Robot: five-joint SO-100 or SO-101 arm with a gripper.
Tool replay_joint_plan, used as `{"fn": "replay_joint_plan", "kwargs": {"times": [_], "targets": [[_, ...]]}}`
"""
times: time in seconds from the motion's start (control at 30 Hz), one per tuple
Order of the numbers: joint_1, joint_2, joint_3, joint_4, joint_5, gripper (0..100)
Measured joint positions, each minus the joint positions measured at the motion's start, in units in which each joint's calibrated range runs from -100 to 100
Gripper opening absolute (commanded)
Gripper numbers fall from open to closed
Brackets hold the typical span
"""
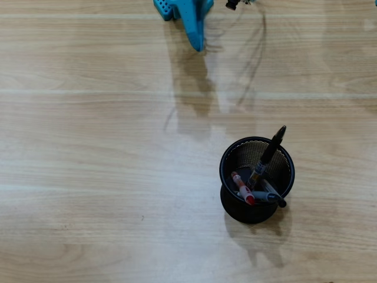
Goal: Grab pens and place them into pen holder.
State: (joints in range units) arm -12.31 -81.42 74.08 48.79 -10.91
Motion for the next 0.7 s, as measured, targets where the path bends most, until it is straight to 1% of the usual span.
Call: {"fn": "replay_joint_plan", "kwargs": {"times": [0.1,0.2,0.43,0.7], "targets": [[0.0,-4.92,3.37,6.83,0.99,2],[0.0,-9.33,8.34,9.6,1.25,2],[0.0,-16.12,21.3,9.95,1.35,2],[2.17,-16.71,22.37,9.95,5.04,2]]}}
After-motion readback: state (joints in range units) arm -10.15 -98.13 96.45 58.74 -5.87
